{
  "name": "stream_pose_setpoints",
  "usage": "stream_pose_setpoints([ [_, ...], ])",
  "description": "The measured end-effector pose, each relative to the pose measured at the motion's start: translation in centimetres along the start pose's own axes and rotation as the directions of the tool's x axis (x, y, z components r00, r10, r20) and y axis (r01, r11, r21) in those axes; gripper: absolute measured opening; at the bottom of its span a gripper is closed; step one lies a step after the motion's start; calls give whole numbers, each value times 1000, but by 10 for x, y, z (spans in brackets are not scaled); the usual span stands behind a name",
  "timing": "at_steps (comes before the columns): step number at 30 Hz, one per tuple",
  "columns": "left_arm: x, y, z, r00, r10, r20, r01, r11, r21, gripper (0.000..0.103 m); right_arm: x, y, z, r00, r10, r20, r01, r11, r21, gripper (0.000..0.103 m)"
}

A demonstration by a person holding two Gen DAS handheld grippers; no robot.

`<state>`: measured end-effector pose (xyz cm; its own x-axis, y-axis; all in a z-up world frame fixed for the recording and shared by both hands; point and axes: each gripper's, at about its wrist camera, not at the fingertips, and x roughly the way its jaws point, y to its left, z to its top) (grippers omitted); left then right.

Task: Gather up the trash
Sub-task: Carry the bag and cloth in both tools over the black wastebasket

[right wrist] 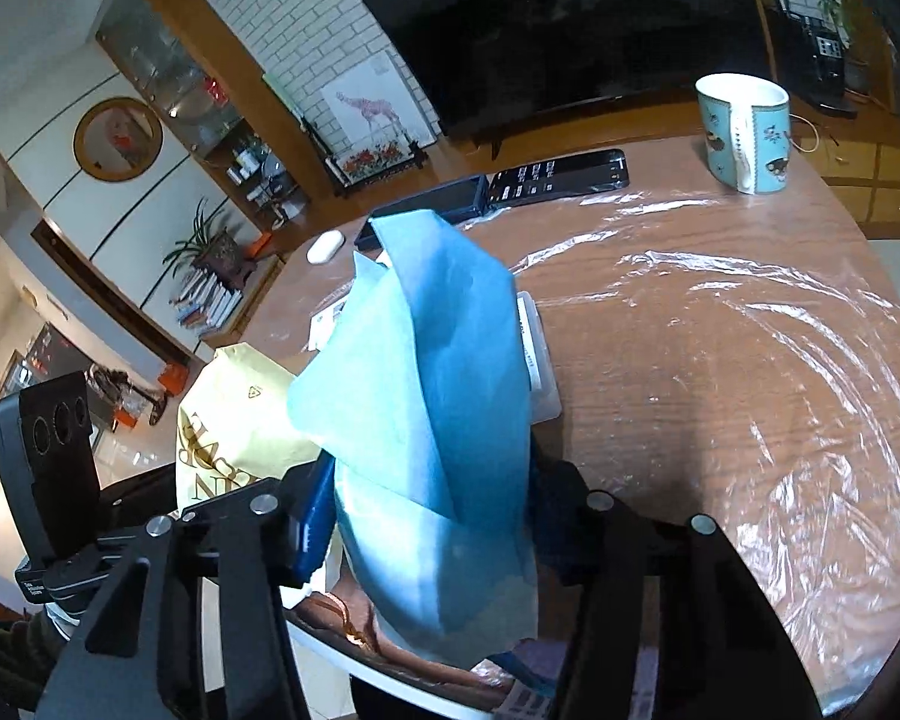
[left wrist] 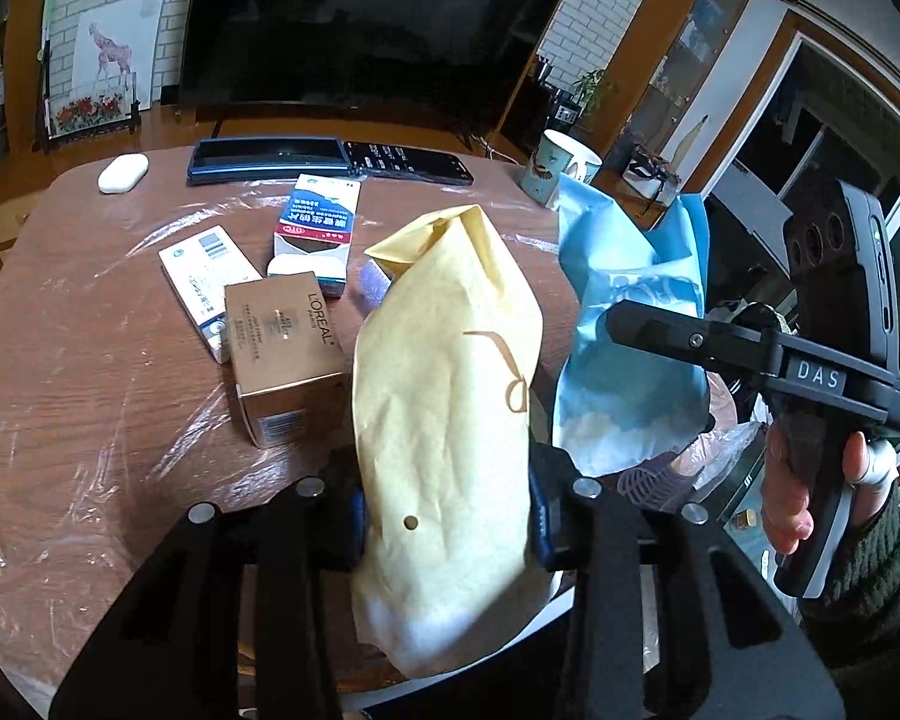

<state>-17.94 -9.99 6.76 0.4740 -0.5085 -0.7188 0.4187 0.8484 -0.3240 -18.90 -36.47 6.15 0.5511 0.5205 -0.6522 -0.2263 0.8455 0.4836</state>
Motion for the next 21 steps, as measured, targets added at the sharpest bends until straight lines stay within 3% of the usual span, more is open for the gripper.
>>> stream_pose_setpoints([
  [3, -9, 0, -1, 1000, -6, 14, 6, 1000, 12, 40, -8, 4, -5, 1000, 14, 17, -15, 1000, 27, 52],
  [21, -54, 20, -30, 994, -107, 2, 107, 991, 75, 40, -46, 52, -69, 992, -82, 91, 74, 993, 88, 52],
])
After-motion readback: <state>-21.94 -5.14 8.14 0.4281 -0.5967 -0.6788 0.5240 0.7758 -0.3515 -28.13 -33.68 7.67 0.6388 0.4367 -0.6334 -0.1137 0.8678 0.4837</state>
